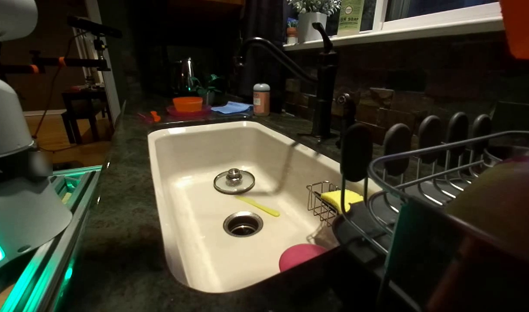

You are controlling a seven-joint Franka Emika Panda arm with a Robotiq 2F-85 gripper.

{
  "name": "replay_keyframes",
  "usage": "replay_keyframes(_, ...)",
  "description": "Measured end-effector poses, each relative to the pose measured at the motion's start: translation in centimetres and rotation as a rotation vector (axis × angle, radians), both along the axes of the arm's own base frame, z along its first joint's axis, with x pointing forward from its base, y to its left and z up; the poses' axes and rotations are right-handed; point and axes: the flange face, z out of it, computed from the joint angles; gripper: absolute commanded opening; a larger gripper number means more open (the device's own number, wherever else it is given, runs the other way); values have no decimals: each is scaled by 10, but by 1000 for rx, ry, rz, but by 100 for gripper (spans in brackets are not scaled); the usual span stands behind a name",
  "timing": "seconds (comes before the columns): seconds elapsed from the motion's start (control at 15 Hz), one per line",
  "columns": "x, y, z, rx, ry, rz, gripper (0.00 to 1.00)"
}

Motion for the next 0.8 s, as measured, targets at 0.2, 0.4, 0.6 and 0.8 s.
replay_keyframes(0.2,2,-2,0,1,-6,-14,1)
replay_keyframes(0.4,6,-15,-5,2,-9,-45,1)
replay_keyframes(0.6,14,-28,-16,10,3,-63,1)
replay_keyframes(0.8,26,-35,-26,42,-17,-77,1)
